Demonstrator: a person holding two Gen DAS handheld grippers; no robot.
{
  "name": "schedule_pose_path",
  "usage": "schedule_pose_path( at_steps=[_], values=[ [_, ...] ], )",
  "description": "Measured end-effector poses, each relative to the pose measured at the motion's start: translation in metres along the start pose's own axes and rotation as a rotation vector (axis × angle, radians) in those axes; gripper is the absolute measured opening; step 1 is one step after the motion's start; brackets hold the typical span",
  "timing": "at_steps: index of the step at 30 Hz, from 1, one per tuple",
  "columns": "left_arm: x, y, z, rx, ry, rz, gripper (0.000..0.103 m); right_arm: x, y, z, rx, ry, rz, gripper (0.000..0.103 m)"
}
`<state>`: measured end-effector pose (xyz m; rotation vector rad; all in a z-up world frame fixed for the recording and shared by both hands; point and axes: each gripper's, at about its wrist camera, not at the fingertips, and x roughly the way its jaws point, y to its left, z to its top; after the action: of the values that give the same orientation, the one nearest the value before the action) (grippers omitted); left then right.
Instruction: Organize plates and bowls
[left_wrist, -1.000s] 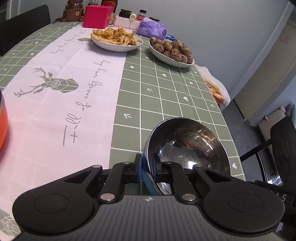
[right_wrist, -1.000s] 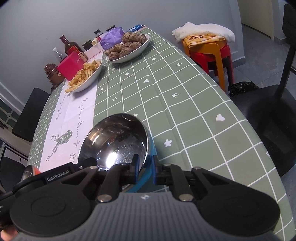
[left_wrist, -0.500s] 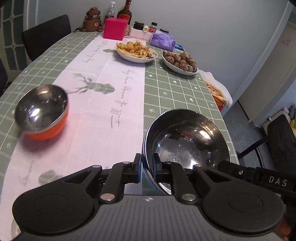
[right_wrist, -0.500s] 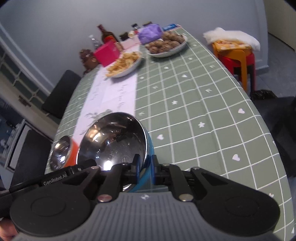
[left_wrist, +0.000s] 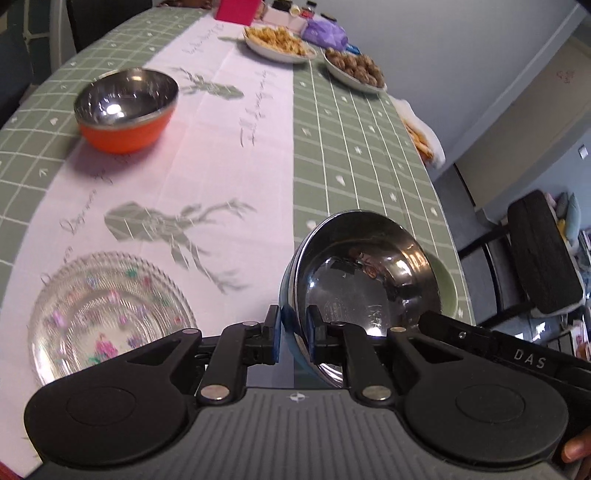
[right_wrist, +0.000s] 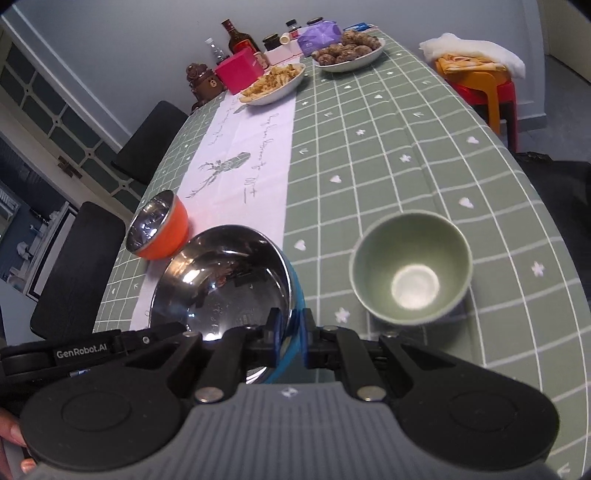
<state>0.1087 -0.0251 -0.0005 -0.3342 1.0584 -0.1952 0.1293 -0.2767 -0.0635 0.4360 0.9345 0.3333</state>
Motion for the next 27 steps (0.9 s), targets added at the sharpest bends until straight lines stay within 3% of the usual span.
schedule_pose_path(
  at_steps=[6,12,22,27],
  values=[
    [0.012,-0.005,-0.018,0.02,0.09,-0.003,0.015,-0.002,-0.017,-0.024,0.019,0.029,-0.03,0.008],
    [0.023,-0.003,-0.025,0.011,0.146,-0.005,0.016,0.007,-0.023,-0.026,0.026,0.073,-0.065,0.008],
    [0.028,-0.002,-0.023,-0.006,0.16,-0.025,0.016,0.004,-0.023,-0.026,0.019,0.055,-0.078,0.008],
    [0.027,-0.004,-0.024,0.017,0.145,-0.033,0.019,0.004,-0.022,-0.025,0.023,0.058,-0.066,0.017]
  ],
)
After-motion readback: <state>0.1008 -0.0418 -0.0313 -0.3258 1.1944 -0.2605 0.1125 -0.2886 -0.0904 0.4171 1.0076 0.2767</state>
